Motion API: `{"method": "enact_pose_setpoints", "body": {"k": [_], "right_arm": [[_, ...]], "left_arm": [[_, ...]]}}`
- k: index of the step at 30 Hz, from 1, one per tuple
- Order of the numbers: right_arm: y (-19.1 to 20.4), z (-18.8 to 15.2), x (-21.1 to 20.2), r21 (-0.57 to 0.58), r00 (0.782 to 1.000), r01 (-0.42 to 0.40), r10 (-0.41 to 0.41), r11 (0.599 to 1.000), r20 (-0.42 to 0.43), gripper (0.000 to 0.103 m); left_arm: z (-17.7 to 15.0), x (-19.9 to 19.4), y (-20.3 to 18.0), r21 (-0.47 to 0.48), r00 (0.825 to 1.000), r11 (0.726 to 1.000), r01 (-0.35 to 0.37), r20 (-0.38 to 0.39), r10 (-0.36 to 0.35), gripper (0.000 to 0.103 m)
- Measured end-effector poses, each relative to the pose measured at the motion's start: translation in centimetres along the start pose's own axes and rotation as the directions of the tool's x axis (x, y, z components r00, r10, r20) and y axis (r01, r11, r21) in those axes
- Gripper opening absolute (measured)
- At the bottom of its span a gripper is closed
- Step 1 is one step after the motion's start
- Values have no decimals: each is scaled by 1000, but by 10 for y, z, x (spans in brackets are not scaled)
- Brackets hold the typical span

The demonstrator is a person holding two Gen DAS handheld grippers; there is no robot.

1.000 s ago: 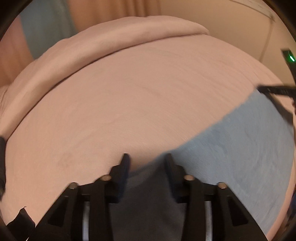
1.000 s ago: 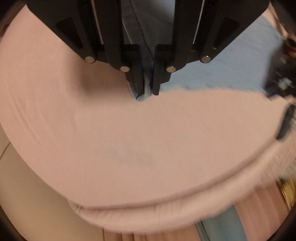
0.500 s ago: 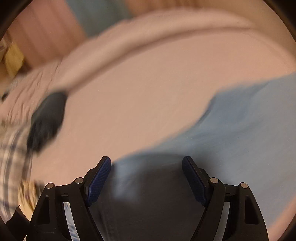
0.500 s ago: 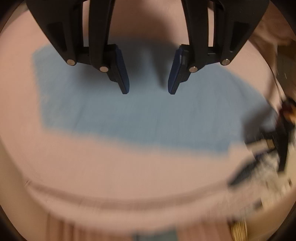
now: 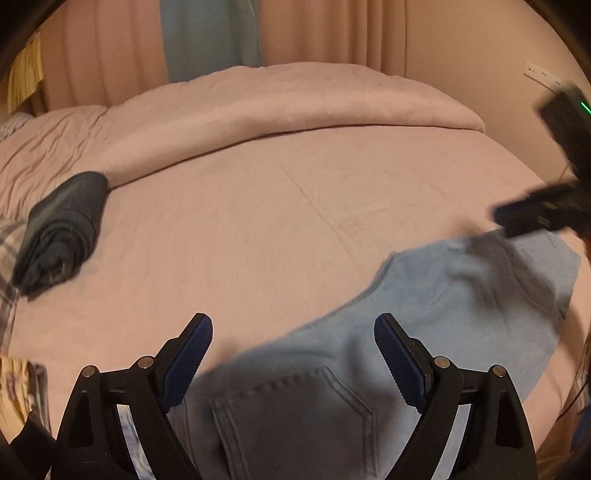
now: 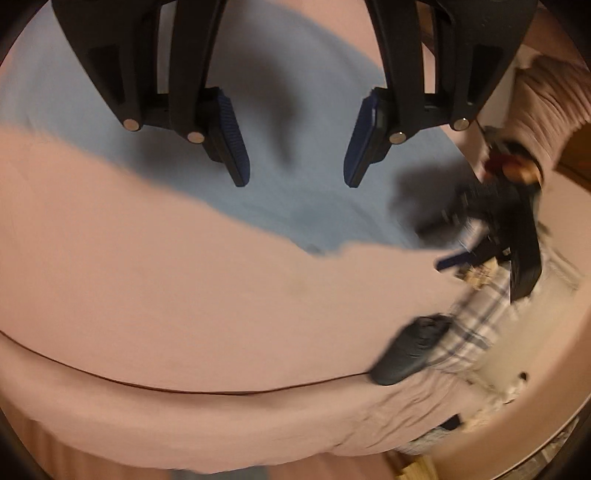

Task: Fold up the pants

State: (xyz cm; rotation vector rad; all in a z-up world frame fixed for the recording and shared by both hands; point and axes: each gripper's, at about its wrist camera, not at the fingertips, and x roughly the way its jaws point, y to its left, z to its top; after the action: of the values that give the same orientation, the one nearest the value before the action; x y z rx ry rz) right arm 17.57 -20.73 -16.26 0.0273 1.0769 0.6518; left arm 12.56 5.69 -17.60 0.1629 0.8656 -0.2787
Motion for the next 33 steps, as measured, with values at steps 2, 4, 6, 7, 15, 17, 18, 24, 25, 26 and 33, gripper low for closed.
{"method": "enact_pose_setpoints", "body": {"k": [2, 4, 6, 7, 15, 17, 18, 24, 25, 26, 33], "right_arm": [[0, 28, 21, -6, 999, -38, 38, 999, -31, 53], [-6, 56, 46, 52, 990, -117, 120, 992, -68, 52], [-7, 61, 67, 109, 976, -178, 189, 978, -105, 48], [-10, 58, 76, 143, 969, -191, 210, 971, -133, 48], [21, -15, 85, 142, 899, -272, 304, 952, -315, 35], [25, -26, 89, 122, 901, -259, 286, 958, -328, 35], [21, -27, 87, 149, 902, -271, 305, 951, -307, 36], [10, -11, 99, 283, 892, -327, 393, 902, -224, 44], [9, -7, 101, 299, 888, -336, 406, 893, -216, 44], [8, -4, 102, 313, 886, -341, 415, 886, -208, 42], [21, 22, 95, 129, 929, -268, 292, 955, -227, 11]], "left_arm": [[2, 8, 2, 6, 1000, 1000, -1, -10, 1, 90], [4, 21, 5, 11, 1000, 1000, 9, -17, -9, 90], [4, 29, 4, 7, 999, 1000, 10, -33, -10, 90], [2, 31, 3, 8, 999, 1000, 5, -44, -5, 90], [-16, 42, 14, 16, 998, 1000, 13, -66, -12, 90], [-16, 47, 18, -6, 997, 1000, 14, -78, -15, 90], [-16, 46, 17, -8, 997, 1000, 11, -78, -12, 90], [-18, 46, 21, -26, 997, 1000, 14, -71, -16, 90], [-18, 46, 22, -36, 997, 999, 15, -71, -17, 90], [-19, 47, 25, -50, 997, 999, 15, -73, -19, 90], [-17, 53, 30, -70, 996, 998, 9, -93, -15, 92]]}}
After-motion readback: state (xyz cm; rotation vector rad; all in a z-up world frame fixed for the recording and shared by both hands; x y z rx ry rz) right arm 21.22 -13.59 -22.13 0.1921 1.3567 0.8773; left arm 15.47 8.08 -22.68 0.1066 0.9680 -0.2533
